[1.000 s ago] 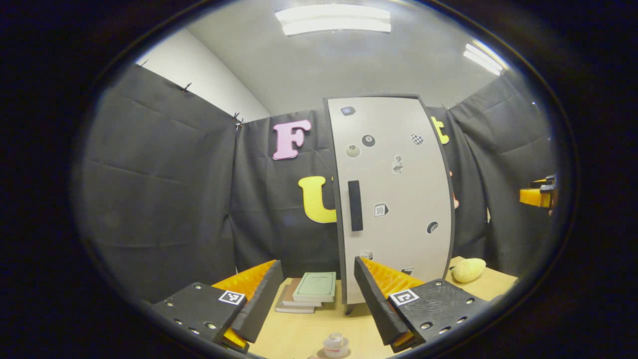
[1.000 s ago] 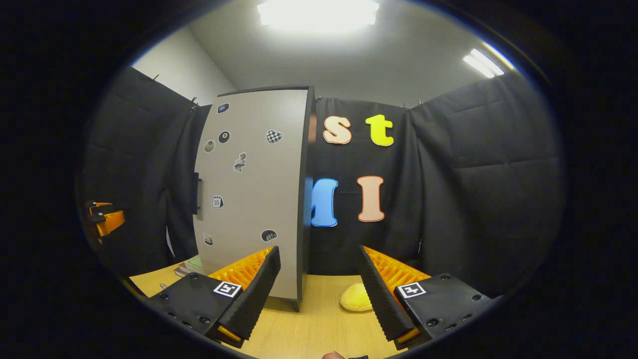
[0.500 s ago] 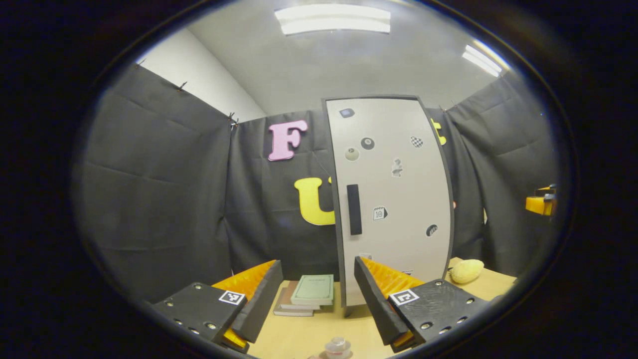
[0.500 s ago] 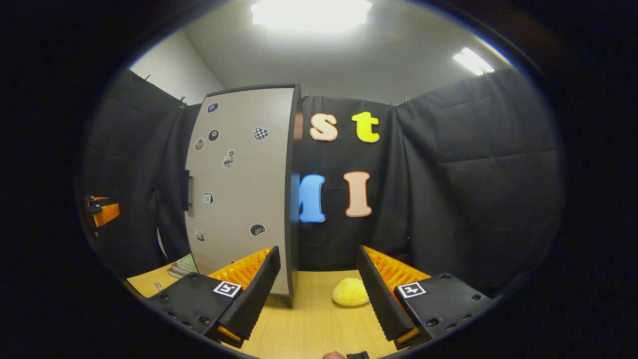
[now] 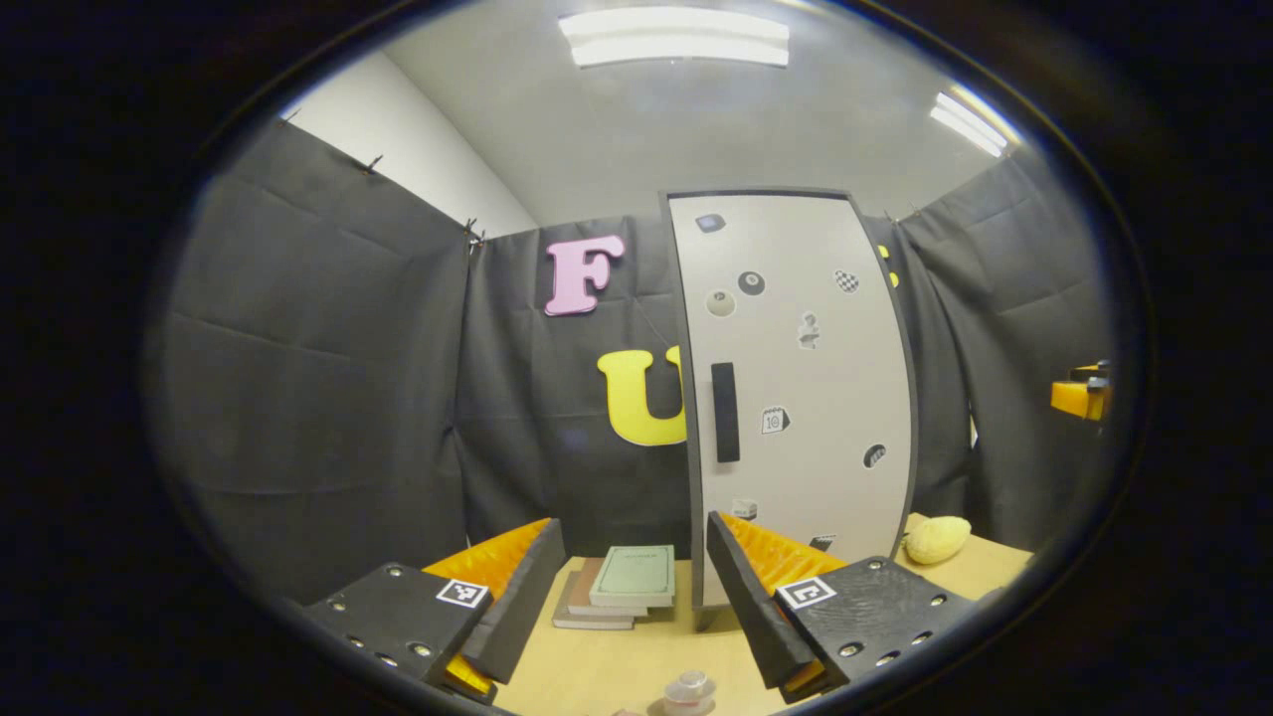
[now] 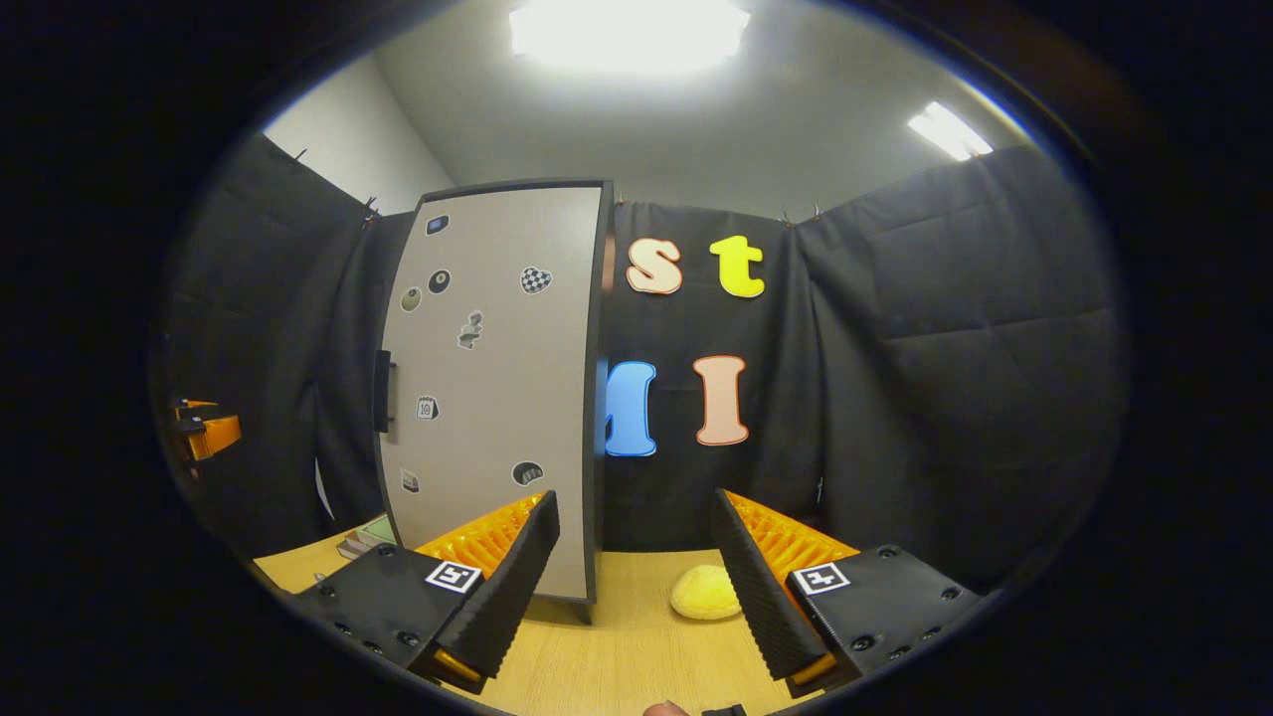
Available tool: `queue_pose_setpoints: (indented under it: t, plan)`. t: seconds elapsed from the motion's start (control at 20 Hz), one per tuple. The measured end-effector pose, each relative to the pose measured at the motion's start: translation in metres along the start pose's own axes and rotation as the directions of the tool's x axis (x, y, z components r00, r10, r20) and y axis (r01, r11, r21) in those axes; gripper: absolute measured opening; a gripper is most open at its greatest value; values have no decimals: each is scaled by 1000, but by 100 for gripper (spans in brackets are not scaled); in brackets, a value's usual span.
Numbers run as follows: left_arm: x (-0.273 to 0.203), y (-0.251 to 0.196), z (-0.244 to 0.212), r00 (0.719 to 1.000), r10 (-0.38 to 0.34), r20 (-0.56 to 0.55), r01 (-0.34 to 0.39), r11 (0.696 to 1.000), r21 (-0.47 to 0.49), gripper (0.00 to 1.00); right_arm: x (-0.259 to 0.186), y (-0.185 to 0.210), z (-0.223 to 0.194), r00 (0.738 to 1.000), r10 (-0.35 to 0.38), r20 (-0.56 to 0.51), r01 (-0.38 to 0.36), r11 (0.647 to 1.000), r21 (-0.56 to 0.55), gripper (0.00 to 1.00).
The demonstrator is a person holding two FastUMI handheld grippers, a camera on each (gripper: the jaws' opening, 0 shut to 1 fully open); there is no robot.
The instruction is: Open the cabinet door with the right hand, grasp the bottle in the cabinet with the left hand and place it on the coaster, then close the cabinet door with the right hand.
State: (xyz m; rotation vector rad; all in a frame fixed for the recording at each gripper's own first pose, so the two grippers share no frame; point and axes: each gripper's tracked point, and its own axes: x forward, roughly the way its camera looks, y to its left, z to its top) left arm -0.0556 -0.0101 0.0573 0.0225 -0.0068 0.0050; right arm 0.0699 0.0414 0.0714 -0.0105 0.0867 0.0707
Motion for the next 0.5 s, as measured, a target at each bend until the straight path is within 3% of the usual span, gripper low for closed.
queue_pose_setpoints:
  t: [0.5]
  plan:
    - [-2,1,-1,1000,-17,-3,17,1000,7,89,-4,12,3,1000,-3,-1,3,1000,-10,98]
